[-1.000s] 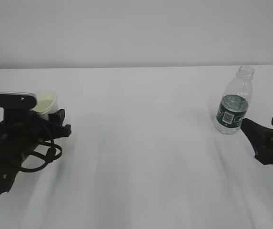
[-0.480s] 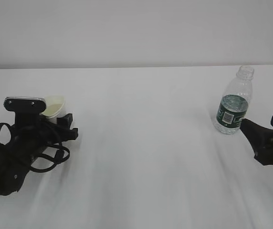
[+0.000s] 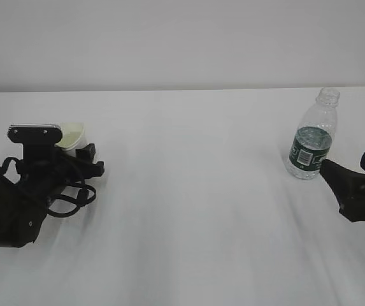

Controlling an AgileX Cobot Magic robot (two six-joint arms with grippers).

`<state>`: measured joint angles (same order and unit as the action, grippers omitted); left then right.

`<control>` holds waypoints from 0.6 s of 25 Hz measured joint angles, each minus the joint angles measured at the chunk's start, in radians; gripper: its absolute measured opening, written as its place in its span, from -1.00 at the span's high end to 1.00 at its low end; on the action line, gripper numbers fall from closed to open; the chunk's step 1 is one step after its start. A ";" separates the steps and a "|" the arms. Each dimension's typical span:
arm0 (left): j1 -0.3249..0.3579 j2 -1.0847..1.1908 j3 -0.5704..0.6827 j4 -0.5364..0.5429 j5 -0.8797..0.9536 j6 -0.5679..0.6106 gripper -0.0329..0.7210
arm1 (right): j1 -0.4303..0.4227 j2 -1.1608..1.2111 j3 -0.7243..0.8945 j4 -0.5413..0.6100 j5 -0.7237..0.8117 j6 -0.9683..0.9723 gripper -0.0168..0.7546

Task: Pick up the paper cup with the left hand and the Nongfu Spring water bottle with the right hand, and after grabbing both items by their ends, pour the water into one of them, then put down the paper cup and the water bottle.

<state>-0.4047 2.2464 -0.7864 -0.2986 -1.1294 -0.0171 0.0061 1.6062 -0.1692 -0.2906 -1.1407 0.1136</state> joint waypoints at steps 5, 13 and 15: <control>0.000 0.010 -0.004 0.000 -0.002 0.000 -0.24 | 0.000 0.000 0.000 0.000 0.000 0.000 -0.58; 0.000 0.012 -0.004 0.000 -0.004 0.000 -0.38 | 0.000 0.000 0.000 -0.001 0.000 0.000 -0.58; 0.000 0.012 -0.004 0.000 -0.004 0.000 -0.47 | 0.000 0.000 0.000 -0.001 0.000 0.000 -0.58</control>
<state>-0.4047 2.2584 -0.7909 -0.2986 -1.1335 -0.0171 0.0061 1.6062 -0.1692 -0.2913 -1.1407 0.1136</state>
